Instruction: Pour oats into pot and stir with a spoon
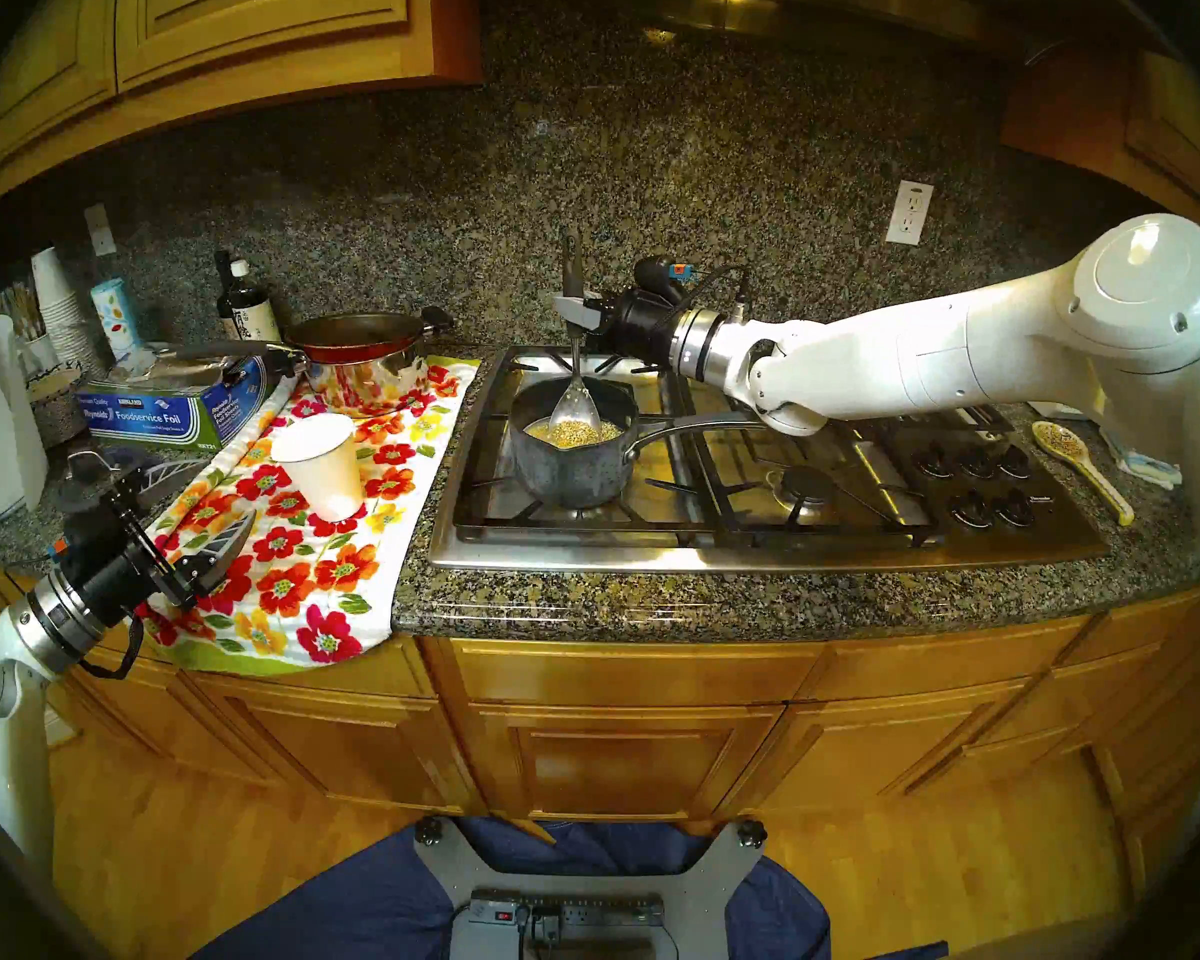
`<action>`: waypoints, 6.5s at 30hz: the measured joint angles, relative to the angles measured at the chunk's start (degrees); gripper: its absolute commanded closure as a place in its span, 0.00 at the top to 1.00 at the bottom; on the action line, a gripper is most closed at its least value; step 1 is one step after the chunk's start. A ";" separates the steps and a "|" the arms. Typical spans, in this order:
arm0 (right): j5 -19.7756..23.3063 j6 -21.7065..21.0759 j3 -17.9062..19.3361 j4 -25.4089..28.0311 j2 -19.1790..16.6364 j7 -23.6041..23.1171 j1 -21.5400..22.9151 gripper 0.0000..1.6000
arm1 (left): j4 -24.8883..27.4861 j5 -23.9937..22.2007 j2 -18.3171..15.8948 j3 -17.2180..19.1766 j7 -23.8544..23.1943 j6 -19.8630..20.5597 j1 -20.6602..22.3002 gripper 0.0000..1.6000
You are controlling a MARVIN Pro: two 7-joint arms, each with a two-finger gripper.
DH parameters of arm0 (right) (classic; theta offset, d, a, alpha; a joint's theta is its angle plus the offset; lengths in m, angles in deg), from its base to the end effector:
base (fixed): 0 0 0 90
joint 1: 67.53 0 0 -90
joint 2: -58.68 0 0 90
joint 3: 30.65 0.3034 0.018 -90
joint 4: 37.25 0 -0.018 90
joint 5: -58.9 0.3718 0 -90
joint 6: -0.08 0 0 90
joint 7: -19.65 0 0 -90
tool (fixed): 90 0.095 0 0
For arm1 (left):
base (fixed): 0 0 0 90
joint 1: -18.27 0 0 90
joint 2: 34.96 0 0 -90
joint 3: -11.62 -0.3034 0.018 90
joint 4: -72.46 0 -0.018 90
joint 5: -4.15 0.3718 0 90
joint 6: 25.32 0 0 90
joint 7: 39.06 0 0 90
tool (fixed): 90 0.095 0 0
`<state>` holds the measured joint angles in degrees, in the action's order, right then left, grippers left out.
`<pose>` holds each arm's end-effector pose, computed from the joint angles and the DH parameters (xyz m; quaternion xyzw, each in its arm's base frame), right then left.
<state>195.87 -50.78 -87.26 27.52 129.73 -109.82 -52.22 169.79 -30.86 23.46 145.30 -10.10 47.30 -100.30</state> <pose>0.6187 0.1077 -0.1348 -0.5836 -0.3377 -0.6353 0.3765 0.2837 0.3229 -0.2088 0.6082 -0.3053 0.7301 0.0614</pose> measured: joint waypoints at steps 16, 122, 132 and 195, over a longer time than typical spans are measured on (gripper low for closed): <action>0.13 1.89 -0.10 9.59 -2.72 -0.28 2.47 0.00 | 0.00 0.00 0.01 0.00 0.00 -0.01 0.00 1.00; -0.58 -1.03 1.10 -5.20 1.08 -6.43 -1.86 0.00 | 0.01 0.00 0.01 0.00 0.01 -0.04 0.02 1.00; -0.05 0.08 3.08 -1.82 1.85 -7.90 -1.41 0.00 | 0.01 0.01 0.01 0.00 0.01 -0.04 0.02 1.00; 0.25 -0.38 1.77 -5.88 1.95 -10.12 -2.71 0.00 | 0.01 0.01 0.02 0.01 0.01 -0.06 0.02 1.00</action>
<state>196.12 -51.16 -85.49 21.63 131.68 -119.94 -54.92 169.81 -30.86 23.48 145.31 -10.08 47.25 -100.28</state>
